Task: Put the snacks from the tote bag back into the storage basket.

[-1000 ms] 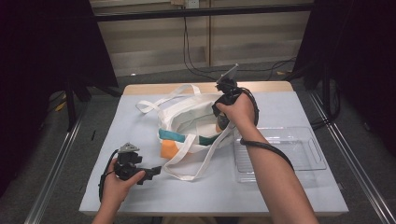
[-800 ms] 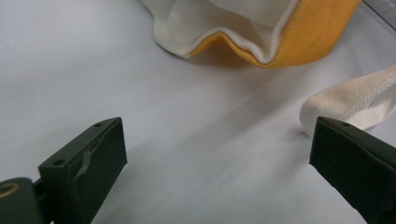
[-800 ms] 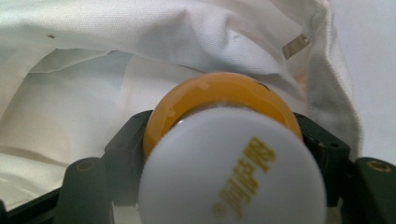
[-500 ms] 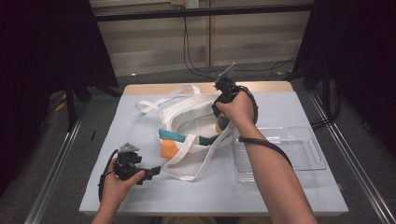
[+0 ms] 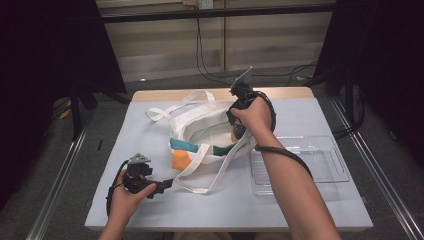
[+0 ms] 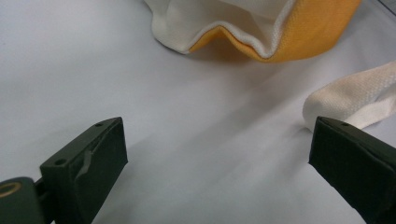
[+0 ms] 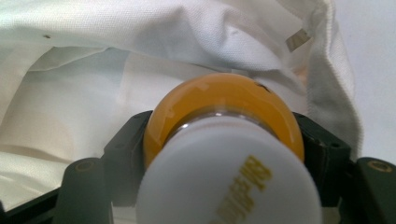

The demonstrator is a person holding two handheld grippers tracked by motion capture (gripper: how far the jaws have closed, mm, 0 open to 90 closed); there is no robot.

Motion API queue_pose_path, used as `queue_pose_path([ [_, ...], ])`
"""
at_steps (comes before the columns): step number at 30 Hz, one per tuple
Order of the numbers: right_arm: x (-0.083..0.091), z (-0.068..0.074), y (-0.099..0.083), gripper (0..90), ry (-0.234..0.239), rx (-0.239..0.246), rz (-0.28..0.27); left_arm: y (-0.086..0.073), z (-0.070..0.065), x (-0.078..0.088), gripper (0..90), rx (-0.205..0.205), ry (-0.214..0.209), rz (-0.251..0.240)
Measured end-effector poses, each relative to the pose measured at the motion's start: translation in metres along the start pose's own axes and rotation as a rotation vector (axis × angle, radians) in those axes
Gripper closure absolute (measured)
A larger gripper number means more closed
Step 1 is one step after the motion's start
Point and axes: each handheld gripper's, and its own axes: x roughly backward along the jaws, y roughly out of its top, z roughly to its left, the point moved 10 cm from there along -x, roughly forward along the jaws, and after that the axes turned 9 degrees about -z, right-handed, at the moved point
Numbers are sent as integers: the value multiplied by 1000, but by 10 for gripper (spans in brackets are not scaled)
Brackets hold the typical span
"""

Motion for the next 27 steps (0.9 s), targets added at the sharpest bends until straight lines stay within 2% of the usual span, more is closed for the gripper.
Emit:
queue_pose_path([
  [5,0,0,0,300,-9,4,9,0,-1,-1,42,1,-1,1],
  [7,0,0,0,302,-12,6,13,-1,-1,-1,43,-3,-2,17],
  [8,1,0,0,303,-13,5,16,-2,0,0,43,-18,-4,25],
  [10,1,1,0,306,-20,7,25,-2,-1,-1,43,-20,-3,26],
  [14,2,2,0,307,-24,21,47,-2,0,0,43,-18,-6,21],
  [15,3,3,-1,308,-24,28,60,-1,-1,-1,43,-1,-2,8],
  [17,4,3,-1,308,-22,30,67,-1,-1,-1,43,0,-4,7],
  [25,27,4,9,308,-7,45,59,-1,-1,-1,43,0,-9,6],
  [27,39,6,12,308,-2,56,58,0,-1,-1,43,0,-8,6],
])
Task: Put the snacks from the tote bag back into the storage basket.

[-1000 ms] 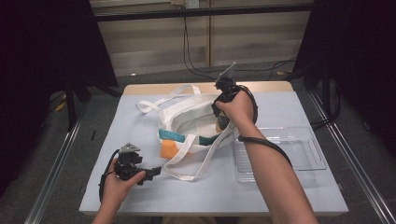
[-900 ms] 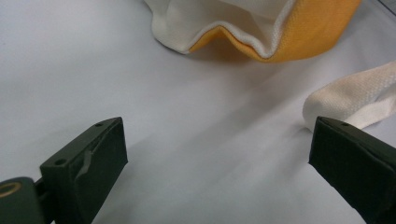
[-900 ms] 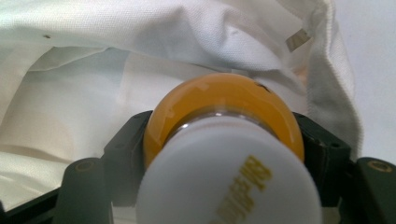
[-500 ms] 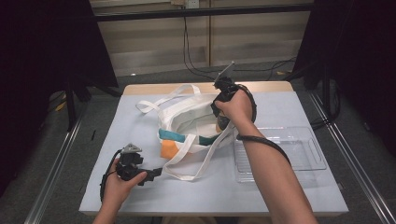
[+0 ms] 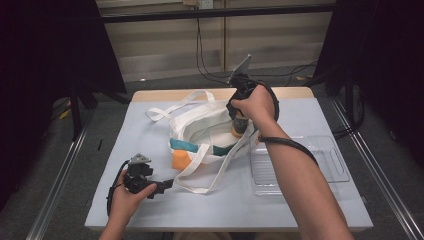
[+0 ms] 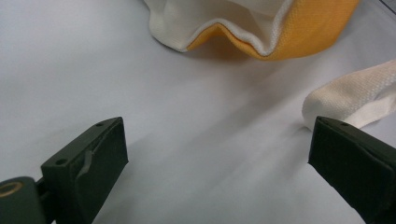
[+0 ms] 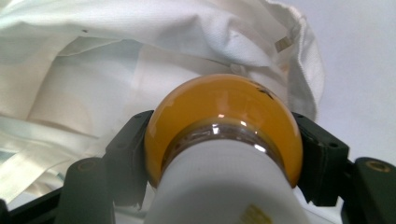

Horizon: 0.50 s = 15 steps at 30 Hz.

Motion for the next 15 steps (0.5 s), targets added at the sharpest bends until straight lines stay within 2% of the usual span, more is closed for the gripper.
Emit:
queue_pose_path([
  [6,19,3,4,308,16,12,-10,0,0,0,43,-1,3,0],
  [15,40,2,7,308,32,19,4,1,0,0,43,1,7,-6],
])
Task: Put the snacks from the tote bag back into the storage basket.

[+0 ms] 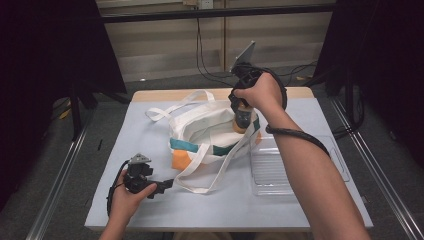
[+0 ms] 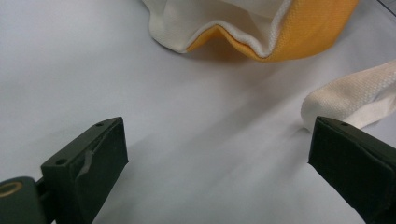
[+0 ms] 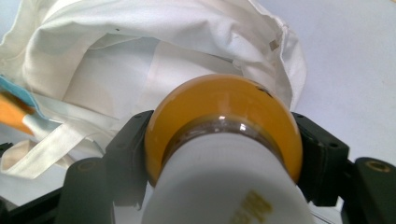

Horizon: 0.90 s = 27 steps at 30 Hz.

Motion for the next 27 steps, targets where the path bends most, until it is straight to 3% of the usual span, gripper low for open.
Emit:
queue_pose_path([
  [27,38,4,10,307,11,34,1,0,1,1,43,2,3,1],
])
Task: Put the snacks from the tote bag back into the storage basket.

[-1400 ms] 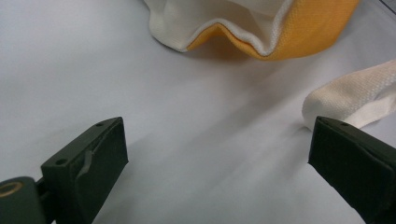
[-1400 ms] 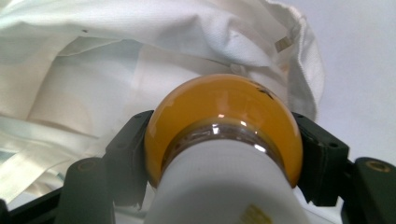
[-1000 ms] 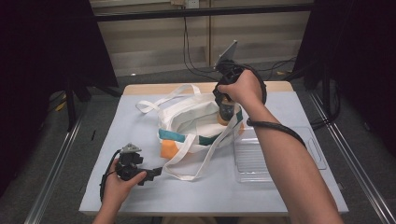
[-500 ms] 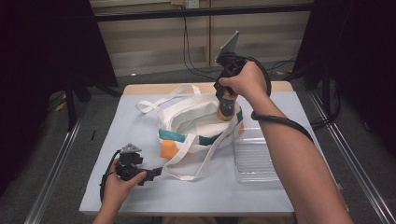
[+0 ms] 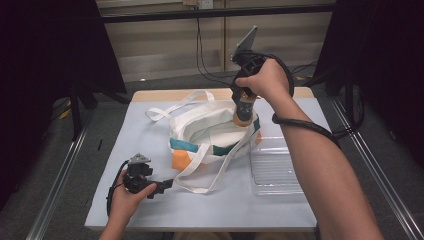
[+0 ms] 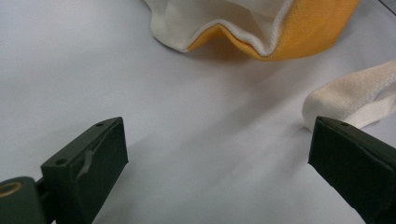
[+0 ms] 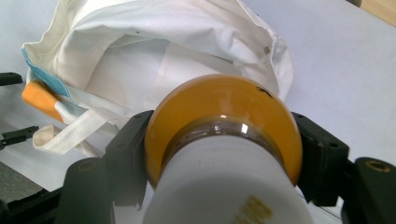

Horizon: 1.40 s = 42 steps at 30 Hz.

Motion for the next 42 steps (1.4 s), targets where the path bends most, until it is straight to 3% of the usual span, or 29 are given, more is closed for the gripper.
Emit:
queue_pose_path([
  [20,24,-3,-8,307,-10,17,1,0,0,0,43,-4,5,3],
  [42,31,-9,-30,307,-3,31,7,-2,-1,0,43,-18,-4,18],
])
